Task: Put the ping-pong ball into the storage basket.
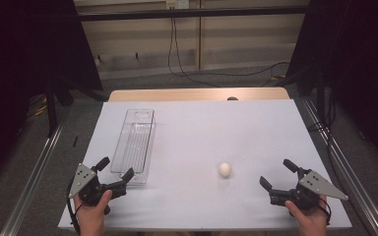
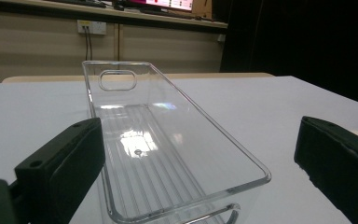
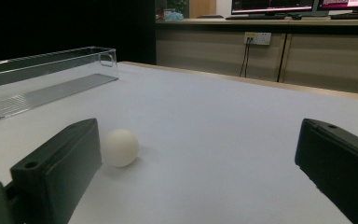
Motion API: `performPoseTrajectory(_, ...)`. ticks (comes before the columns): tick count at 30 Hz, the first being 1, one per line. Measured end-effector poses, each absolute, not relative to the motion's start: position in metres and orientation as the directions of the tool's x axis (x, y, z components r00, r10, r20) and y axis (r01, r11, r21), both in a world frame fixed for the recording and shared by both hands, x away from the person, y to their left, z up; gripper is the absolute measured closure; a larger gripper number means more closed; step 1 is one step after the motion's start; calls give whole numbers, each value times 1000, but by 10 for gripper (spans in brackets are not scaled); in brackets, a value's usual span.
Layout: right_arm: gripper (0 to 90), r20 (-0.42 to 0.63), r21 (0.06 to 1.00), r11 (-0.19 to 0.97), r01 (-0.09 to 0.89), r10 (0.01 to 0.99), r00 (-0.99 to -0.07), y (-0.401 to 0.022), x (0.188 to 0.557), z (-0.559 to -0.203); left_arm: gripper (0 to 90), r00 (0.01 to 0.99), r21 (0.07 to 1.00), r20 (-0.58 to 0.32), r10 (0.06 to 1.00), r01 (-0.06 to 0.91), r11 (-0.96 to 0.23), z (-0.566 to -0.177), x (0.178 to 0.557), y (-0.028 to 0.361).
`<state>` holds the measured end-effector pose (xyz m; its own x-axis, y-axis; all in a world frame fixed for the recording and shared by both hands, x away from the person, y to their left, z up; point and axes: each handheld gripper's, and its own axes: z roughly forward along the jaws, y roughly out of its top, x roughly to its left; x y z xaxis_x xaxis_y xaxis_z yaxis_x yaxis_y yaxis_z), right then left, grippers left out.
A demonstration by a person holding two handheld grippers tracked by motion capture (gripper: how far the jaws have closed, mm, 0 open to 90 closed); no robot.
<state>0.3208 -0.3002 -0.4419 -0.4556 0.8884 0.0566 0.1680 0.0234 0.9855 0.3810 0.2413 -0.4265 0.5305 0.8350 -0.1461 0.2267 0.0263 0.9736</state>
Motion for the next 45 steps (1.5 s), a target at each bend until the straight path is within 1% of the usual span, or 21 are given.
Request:
performPoseTrajectory(16, 1, 64, 985, 17, 174, 891, -449, -300, 321, -442, 19, 538, 974, -147, 830, 224, 28, -423, 382, 237)
performPoseTrajectory(28, 2, 58, 985, 24, 171, 886, -460, -301, 320, -442, 19, 552, 976, -127, 824, 215, 6, -418, 383, 229)
performPoseTrajectory(31, 2, 58, 985, 25, 172, 884, -464, -301, 320, -442, 19, 552, 978, -100, 828, 206, -19, -416, 382, 225)
performPoseTrajectory(32, 2, 58, 985, 24, 170, 885, -462, -300, 320, -442, 19, 562, 978, -114, 819, 208, -6, -416, 383, 223)
performPoseTrajectory(34, 2, 56, 985, 25, 168, 885, -462, -300, 320, -442, 19, 555, 977, -105, 825, 211, -18, -415, 383, 223)
performPoseTrajectory(35, 2, 55, 985, 27, 168, 884, -464, -300, 320, -441, 19, 560, 977, -118, 820, 214, -5, -415, 383, 221)
performPoseTrajectory(37, 3, 61, 985, 20, 170, 887, -458, -300, 320, -441, 19, 568, 977, -109, 816, 214, -19, -414, 384, 220)
performPoseTrajectory(44, 2, 60, 986, 20, 166, 884, -464, -299, 320, -441, 18, 574, 977, -124, 810, 212, -1, -411, 384, 211)
performPoseTrajectory(45, 2, 61, 986, 19, 167, 883, -465, -299, 320, -441, 18, 580, 977, -110, 807, 212, -19, -411, 384, 212)
